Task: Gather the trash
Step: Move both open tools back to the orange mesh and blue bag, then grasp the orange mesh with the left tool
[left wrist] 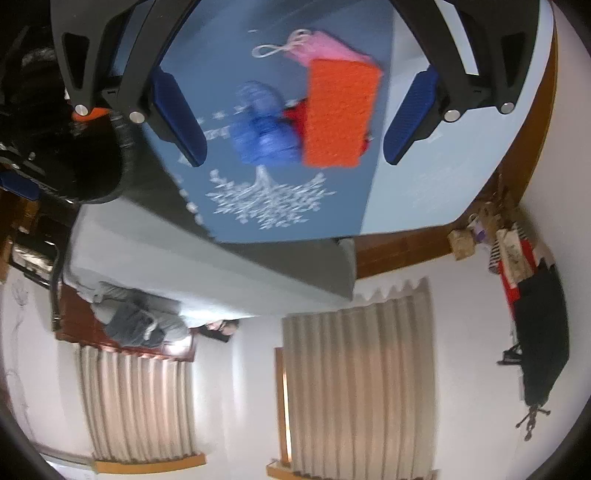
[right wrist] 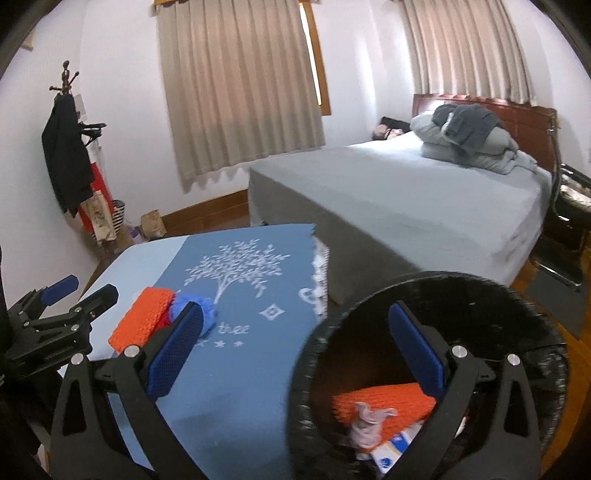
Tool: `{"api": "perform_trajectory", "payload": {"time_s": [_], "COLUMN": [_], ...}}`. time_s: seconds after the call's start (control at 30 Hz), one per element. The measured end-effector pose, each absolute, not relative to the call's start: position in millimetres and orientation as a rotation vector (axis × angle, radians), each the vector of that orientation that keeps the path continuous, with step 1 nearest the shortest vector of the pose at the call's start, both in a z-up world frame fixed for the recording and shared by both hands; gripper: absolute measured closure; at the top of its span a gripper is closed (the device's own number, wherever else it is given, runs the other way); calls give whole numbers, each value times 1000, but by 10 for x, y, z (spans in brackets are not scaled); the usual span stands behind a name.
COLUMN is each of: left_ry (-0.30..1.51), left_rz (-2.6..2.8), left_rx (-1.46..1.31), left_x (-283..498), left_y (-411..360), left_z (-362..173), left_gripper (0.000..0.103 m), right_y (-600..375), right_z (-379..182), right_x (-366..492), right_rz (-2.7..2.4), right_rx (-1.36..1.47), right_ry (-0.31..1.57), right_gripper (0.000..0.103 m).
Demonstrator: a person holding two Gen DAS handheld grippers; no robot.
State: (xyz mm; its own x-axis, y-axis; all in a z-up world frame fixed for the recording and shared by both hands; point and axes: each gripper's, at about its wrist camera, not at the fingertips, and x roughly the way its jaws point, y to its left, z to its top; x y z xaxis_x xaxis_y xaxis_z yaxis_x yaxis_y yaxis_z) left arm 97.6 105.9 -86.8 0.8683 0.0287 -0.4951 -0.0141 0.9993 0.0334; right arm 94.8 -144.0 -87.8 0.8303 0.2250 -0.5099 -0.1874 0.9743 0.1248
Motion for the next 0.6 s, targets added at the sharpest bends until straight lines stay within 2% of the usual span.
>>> {"api": "perform_trajectory", "payload": {"time_s": [0.3,0.6], "left_ry": [594,657], "left_rz": [89,92], "left_rx": [-19,-33], "left_x": [1171,1376], "left_y": [1496,1584], "left_z": [-1230,-1477], "left_gripper": [14,17], "right_y": [-1080,-924], "right_z": [-1092,-1230], "right_x": [1157,1338], "right_rz": [260,275], "right_rx": [40,17], "right_ry": [589,613], "right_gripper": [5,5]}}
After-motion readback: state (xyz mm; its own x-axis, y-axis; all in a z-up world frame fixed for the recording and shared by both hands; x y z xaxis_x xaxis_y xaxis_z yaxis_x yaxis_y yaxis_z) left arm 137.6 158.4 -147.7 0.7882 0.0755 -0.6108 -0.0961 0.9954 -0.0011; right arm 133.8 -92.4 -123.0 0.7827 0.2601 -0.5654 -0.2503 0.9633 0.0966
